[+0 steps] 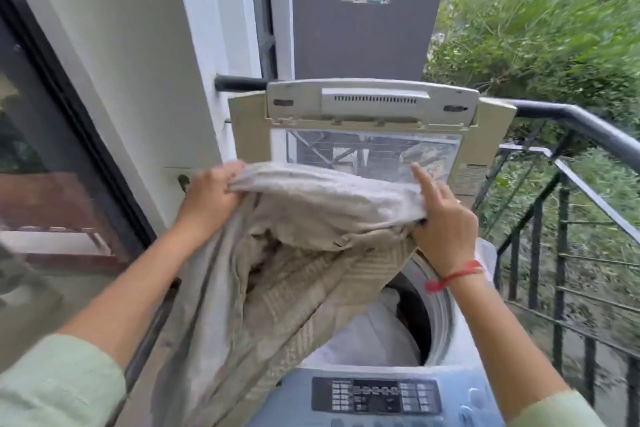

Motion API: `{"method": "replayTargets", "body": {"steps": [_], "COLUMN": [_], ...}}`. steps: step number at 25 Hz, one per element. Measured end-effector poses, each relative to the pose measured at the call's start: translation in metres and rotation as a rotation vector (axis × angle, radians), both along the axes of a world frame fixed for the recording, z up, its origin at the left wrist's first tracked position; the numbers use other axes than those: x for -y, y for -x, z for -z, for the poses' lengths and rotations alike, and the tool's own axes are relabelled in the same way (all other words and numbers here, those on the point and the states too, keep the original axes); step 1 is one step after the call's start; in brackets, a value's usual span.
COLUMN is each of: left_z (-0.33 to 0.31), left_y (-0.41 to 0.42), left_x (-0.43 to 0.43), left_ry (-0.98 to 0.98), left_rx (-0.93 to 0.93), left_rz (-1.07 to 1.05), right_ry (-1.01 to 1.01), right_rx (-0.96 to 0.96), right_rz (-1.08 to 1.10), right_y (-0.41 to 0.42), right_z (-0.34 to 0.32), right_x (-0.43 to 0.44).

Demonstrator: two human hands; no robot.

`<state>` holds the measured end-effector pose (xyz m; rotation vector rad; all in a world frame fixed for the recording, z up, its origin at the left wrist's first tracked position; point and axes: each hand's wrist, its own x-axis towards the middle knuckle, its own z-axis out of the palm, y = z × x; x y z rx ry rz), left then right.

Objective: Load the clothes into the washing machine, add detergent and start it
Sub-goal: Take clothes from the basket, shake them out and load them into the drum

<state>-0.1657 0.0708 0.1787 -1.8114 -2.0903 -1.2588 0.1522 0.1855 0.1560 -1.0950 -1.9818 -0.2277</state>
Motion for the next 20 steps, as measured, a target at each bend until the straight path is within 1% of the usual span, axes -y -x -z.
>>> {"method": "replayTargets", "body": {"steps": [1,2,3,4,6,7,8,9,10,11,12,13,14,15,16,17,19,20], "left_z": [-0.019,-0.037,-0.046,-0.047,-0.025,-0.008,0.008,0.022,0.035,0.045,0.054,0.062,0.071,0.081,0.091,0.100,0.118,0.126], "left_y": [-0.014,-0.033,-0.052,-0.066,-0.088,-0.096,-0.103,-0.110,-0.117,-0.125,-0.132,-0.132,-0.126,-0.114,-0.099,-0.083,-0.052,-0.039], "left_x": [-0.011,-0.021,-0.031,-0.040,-0.047,-0.049,-0.052,-0.058,-0.066,-0.072,-0.075,-0.075,-0.071,-0.061,-0.044,-0.023,0.024,0.044], "left_ry": [-0.076,-0.128,-0.149,-0.137,-0.079,-0.038,0.007,0.049,0.116,0.250,0.447,0.665,0.815,0.867,0.848,0.795,0.725,0.709], "left_rx": [-0.089,-0.169,-0.222,-0.257,-0.332,-0.373,-0.413,-0.466,-0.533,-0.593,-0.617,-0.630,-0.631,-0.623,-0.601,-0.562,-0.399,-0.290], "left_rz": [-0.050,-0.107,-0.157,-0.161,-0.043,0.041,0.117,0.179,0.221,0.247,0.252,0.237,0.213,0.181,0.136,0.078,-0.102,-0.200], "right_ry": [-0.171,-0.298,-0.383,-0.414,-0.395,-0.369,-0.323,-0.266,-0.163,0.007,0.264,0.541,0.800,1.021,1.097,1.043,0.805,0.740], "right_rx": [0.141,0.214,0.236,0.260,0.416,0.503,0.568,0.584,0.584,0.638,0.764,0.956,1.143,1.274,1.287,1.155,0.685,0.508], "right_rz": [0.015,-0.044,-0.150,-0.268,-0.443,-0.484,-0.496,-0.459,-0.377,-0.267,-0.146,-0.056,-0.079,-0.131,-0.204,-0.301,-0.425,-0.488], "right_y": [-0.005,-0.004,0.000,0.004,0.005,0.001,-0.005,-0.012,-0.018,-0.022,-0.027,-0.032,-0.035,-0.034,-0.030,-0.021,0.022,0.053], "right_z": [0.018,0.030,0.040,0.048,0.061,0.068,0.075,0.082,0.088,0.094,0.099,0.104,0.110,0.113,0.115,0.115,0.112,0.110], "right_x": [-0.007,-0.010,-0.011,-0.015,-0.027,-0.032,-0.036,-0.038,-0.039,-0.040,-0.041,-0.040,-0.039,-0.037,-0.033,-0.028,-0.011,-0.002]}}
